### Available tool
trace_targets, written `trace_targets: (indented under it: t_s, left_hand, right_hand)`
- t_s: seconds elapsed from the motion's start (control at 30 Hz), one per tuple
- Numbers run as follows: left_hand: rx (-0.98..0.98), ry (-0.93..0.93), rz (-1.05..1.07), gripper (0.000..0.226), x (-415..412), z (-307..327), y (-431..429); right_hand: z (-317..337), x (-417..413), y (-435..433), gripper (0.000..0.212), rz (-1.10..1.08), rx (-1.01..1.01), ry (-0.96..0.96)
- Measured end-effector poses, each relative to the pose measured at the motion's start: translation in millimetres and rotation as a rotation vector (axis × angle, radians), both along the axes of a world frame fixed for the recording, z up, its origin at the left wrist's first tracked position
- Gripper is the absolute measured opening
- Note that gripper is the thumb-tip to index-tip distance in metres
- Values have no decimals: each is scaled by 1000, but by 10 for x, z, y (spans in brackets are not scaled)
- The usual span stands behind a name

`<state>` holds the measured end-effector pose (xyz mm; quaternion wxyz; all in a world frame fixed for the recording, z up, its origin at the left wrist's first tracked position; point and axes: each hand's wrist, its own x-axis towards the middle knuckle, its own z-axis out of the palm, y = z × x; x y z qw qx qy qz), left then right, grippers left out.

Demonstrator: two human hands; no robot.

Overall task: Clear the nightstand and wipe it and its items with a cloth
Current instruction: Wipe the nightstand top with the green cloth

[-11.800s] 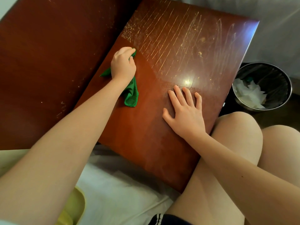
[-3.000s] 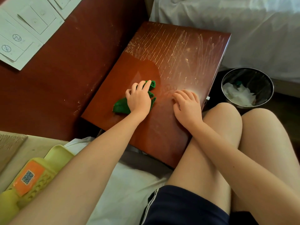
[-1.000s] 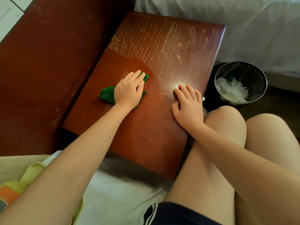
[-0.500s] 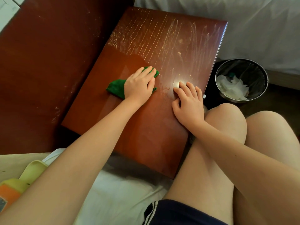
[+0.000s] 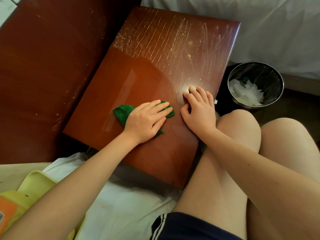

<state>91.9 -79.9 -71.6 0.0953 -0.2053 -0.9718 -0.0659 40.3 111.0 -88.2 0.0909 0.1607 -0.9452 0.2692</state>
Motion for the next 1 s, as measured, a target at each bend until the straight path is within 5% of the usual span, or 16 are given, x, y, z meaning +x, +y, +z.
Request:
trace_targets:
  t_s: [0.43, 1.0]
  left_hand:
    - [7, -173, 655, 43, -944, 98, 100]
    - [-32, -10, -12, 35, -68, 19, 13]
  right_hand:
    - [12, 2, 3, 40, 3, -14, -5]
    - [21, 5, 13, 44, 7, -17, -30]
